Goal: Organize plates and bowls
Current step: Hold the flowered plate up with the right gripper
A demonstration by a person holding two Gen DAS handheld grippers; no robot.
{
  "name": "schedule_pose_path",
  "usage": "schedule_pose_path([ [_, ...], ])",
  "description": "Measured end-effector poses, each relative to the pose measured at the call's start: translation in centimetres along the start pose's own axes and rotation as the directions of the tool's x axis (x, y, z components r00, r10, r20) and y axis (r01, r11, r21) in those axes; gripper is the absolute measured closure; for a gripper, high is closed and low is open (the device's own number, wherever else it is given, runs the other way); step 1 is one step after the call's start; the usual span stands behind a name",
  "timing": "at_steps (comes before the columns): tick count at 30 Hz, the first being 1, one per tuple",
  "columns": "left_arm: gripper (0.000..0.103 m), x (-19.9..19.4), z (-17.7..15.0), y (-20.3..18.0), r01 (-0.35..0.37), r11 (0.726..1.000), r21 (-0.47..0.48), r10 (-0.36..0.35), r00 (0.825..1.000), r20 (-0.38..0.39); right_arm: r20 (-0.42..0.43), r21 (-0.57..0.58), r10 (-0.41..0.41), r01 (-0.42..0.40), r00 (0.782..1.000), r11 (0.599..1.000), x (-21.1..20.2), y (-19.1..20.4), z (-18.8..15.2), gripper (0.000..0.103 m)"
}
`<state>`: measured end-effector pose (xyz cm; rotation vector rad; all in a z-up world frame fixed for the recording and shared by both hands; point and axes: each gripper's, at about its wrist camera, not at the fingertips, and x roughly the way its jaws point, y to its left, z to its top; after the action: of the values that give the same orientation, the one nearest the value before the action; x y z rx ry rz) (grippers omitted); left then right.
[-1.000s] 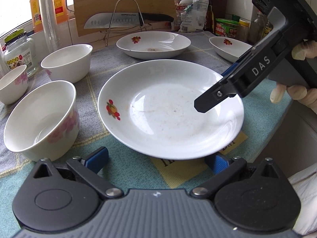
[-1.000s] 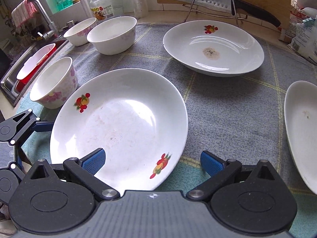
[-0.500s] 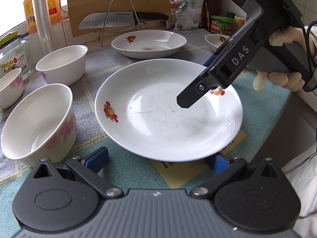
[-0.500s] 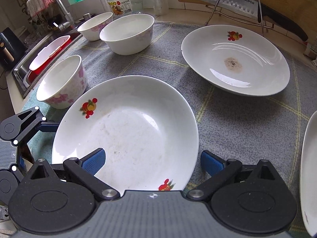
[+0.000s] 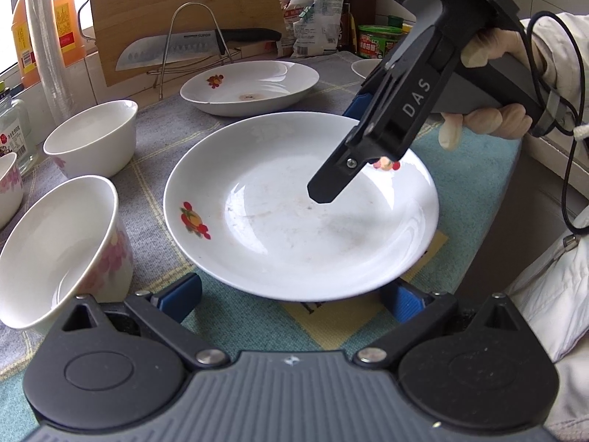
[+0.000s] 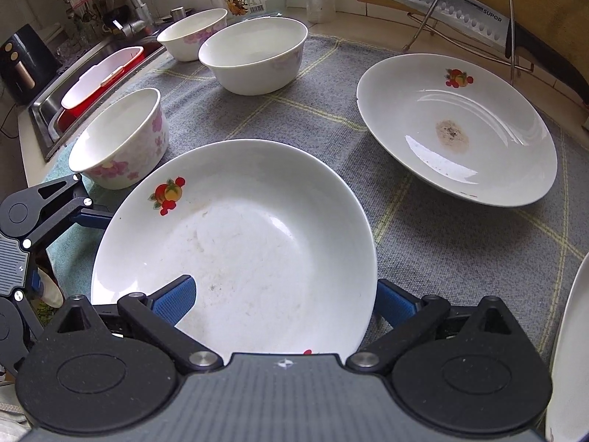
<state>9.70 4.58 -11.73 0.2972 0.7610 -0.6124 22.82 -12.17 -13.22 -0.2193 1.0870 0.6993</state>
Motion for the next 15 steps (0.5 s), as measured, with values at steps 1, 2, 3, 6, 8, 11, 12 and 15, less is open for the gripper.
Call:
schedule_pose_path([
  [1,0.001,0.0,0.0,0.0,0.001,1.000,0.003,-0.001,1.000,0.004,-0.001,0.004,0.007,-0.007,1.000,1.000,0.0,-0.1,0.1,0.000],
  [2,0.001,0.0,-0.1,0.0,0.001,1.000,0.004,-0.001,1.000,0.007,-0.002,0.008,0.015,-0.015,1.000,1.000,0.0,-0.3,0.2,0.000],
  [3,0.001,-0.1,-0.1,0.0,0.002,1.000,0.006,-0.002,1.000,0.011,-0.004,0.012,0.026,-0.026,1.000,1.000,-0.1,-0.4,0.2,0.000],
  [6,0.001,-0.2,-0.3,0.0,0.004,1.000,0.010,-0.004,1.000,0.023,-0.010,0.018,0.051,-0.050,0.999,0.999,-0.1,-0.7,0.5,0.000],
  [8,0.001,-0.2,-0.3,0.0,0.003,1.000,0.013,-0.004,1.000,0.030,-0.012,0.024,0.066,-0.065,0.998,0.998,-0.1,-0.9,0.7,0.000],
  [11,0.001,-0.2,-0.4,-0.1,0.003,1.000,0.014,-0.004,0.999,0.035,-0.016,0.030,0.095,-0.095,0.995,0.995,0.0,-1.1,1.0,0.000],
  [12,0.001,-0.2,-0.5,-0.1,0.004,1.000,0.014,-0.004,0.999,0.036,-0.018,0.029,0.102,-0.101,0.995,0.994,0.0,-1.2,1.0,0.000],
  [15,0.001,-0.3,-0.5,-0.1,0.001,1.000,0.012,-0.002,0.999,0.038,-0.023,0.022,0.117,-0.117,0.993,0.993,0.1,-1.4,1.4,0.000],
])
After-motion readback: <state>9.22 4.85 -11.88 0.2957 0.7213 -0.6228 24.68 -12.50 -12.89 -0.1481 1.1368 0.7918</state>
